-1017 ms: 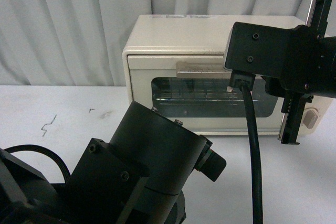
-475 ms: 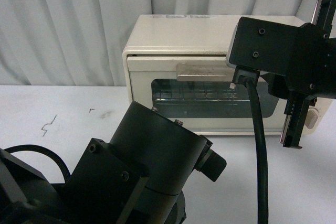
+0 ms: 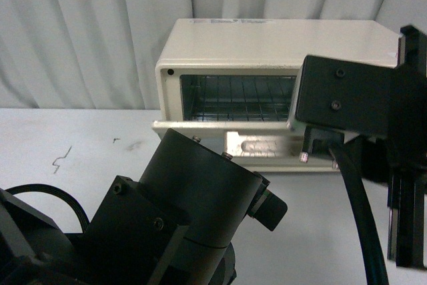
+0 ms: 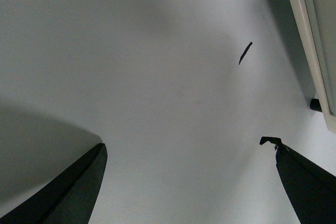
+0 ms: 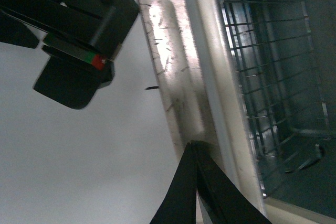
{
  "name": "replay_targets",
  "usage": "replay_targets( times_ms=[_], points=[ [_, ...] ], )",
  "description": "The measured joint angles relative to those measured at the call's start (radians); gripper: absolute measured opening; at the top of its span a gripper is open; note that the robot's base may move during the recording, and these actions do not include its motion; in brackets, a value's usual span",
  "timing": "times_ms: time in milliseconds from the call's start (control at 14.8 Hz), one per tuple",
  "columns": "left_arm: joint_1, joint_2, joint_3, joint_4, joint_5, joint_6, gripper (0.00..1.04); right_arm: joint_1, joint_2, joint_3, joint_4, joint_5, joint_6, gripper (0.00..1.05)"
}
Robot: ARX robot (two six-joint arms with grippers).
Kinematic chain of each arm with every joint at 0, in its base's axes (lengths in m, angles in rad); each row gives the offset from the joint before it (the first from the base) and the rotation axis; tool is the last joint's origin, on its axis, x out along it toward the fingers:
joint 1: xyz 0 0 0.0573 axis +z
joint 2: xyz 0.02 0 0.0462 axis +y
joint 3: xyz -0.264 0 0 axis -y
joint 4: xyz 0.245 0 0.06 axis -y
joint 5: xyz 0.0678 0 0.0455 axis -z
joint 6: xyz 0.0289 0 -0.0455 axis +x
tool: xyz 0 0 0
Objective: Open oven
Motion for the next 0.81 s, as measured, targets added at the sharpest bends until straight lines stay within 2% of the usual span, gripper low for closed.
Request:
replay_targets(
  times_ms=[68,203,542,746,814],
  points=[
    [-0.002,0.0,0.0,-0.001,0.0,0.0,0.98,0.015,-0.011,-0.006,-0.08,-0.02,0.038,0.02],
    [-0.002,0.0,0.0,-0.001,0.0,0.0,0.98,0.024,-0.045,-0.005,-0.137,-0.023,0.074,0.02],
    [-0.002,0.0,0.0,0.0,0.0,0.0,0.98,0.053,-0.139,0.035,-0.155,-0.036,0.088,0.03],
    [-0.002,0.0,0.0,0.0,0.0,0.0,0.98,0.052,-0.175,0.07,-0.146,-0.029,0.089,0.29],
    [-0.002,0.0,0.0,0.0,0.0,0.0,0.98,0.052,-0.179,0.077,-0.145,-0.028,0.089,0.42]
  ],
)
